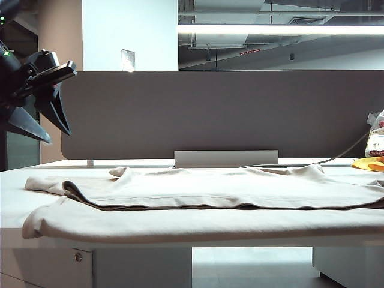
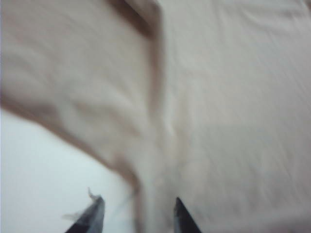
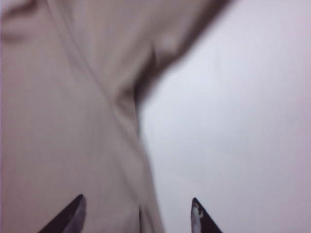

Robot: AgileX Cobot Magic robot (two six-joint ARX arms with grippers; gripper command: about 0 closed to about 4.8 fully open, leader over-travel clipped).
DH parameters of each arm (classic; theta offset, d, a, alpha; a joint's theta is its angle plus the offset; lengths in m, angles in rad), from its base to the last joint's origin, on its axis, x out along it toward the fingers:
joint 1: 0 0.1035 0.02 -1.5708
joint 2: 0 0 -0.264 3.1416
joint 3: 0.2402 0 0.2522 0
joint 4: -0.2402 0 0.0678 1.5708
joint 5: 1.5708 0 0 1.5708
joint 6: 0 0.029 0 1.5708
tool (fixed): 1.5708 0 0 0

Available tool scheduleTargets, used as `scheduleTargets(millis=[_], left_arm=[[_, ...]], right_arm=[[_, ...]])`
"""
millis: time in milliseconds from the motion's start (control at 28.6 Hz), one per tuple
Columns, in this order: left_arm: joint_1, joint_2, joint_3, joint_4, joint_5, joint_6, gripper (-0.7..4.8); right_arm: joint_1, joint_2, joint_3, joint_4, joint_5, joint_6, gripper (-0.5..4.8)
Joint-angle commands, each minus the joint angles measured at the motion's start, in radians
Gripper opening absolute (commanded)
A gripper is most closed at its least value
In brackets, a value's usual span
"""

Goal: Fold the bottom side of the T-shirt horizontally towards the center, about one-third of the way, then fold the sleeve back towards the center, creating a straight line along the edge of the T-shirt, and finally fold the bottom of the T-shirt up towards the top, creating a neat rectangle.

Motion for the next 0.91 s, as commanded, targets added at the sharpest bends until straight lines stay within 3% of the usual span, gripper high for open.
scheduleTargets(millis=[35,140,210,280,594,909], left_arm=[[0.042,0.075,0.076,-0.018,0.008,0.011,1.92],[0.07,0.149,0.137,-0.047,0.005,0.03,2.78],[0.08,0.2,0.177,-0.067,0.0,0.047,3.23],[0.093,0.241,0.206,-0.072,-0.006,0.051,3.23],[0.16,0.373,0.3,-0.074,-0.04,0.063,3.23],[0.168,0.475,0.41,-0.111,-0.057,0.105,3.23]], right_arm=[[-0.018,0.086,0.127,-0.001,-0.002,-0.032,2.75],[-0.032,0.164,0.23,-0.043,0.005,-0.09,2.79],[-0.04,0.212,0.285,-0.063,0.011,-0.098,3.14],[-0.055,0.26,0.336,-0.079,0.011,-0.098,3.79],[-0.106,0.431,0.476,-0.103,0.04,-0.104,3.81],[-0.103,0.575,0.592,-0.107,0.04,-0.106,3.81]])
